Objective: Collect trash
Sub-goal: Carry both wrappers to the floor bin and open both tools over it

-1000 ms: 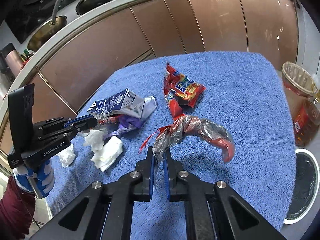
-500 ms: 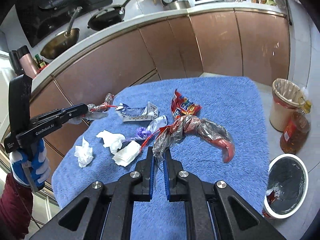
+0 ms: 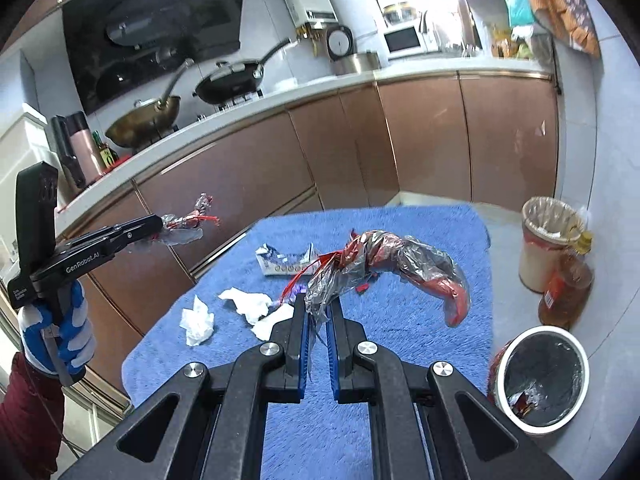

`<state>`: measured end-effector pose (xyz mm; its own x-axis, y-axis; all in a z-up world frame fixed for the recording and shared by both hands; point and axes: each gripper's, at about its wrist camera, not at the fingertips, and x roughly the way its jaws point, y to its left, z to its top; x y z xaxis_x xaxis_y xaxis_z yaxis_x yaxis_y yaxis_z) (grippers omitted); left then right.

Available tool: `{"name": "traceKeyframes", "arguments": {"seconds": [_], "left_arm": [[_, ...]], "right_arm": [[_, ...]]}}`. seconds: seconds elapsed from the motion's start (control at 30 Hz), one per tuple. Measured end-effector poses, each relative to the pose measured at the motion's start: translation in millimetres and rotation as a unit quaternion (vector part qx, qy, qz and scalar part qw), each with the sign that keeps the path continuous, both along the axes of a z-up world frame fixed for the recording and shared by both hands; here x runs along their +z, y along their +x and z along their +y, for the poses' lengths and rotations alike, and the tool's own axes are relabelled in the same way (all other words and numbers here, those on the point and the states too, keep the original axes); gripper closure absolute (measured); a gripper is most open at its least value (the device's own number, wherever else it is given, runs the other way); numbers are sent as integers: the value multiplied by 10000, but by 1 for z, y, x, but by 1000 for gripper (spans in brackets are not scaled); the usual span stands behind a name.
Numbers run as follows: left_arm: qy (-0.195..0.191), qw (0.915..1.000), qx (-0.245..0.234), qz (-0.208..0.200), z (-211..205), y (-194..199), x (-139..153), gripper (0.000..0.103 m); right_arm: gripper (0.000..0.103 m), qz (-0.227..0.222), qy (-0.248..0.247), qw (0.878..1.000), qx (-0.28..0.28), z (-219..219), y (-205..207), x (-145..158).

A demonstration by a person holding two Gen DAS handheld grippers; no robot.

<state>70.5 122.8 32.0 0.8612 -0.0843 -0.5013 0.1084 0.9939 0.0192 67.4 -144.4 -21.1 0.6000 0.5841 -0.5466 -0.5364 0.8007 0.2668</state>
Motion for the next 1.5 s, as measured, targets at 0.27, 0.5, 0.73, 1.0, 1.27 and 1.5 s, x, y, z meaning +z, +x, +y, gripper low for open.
{"name": "traceKeyframes", "arguments": {"seconds": [0.27, 0.5, 0.73, 1.0, 1.27, 1.5], "left_arm": [[-56, 9989, -46, -471, -12, -48, 33, 97], [-85, 9977, -50, -664, -14, -66, 47, 96], [-108, 9974, -114, -709, -22, -69, 50, 96], [-186, 9971, -536, -511, -61, -33, 41, 97], [-177, 9915, -1286, -105, -141, 23, 17, 96], [-191, 9815, -1855, 434, -215, 81, -26, 96]], "right_arm": [[95, -519, 120, 9986, -53, -12, -41, 35], [95, -807, 188, 9966, -43, -15, -63, 52], [95, -931, 230, 9954, -87, -26, -68, 58], [95, -864, 285, 9944, -546, -60, -55, 52], [95, -641, 205, 9898, -1255, -111, -31, 32], [95, -201, 206, 9829, -1817, -158, 5, -5]]}}
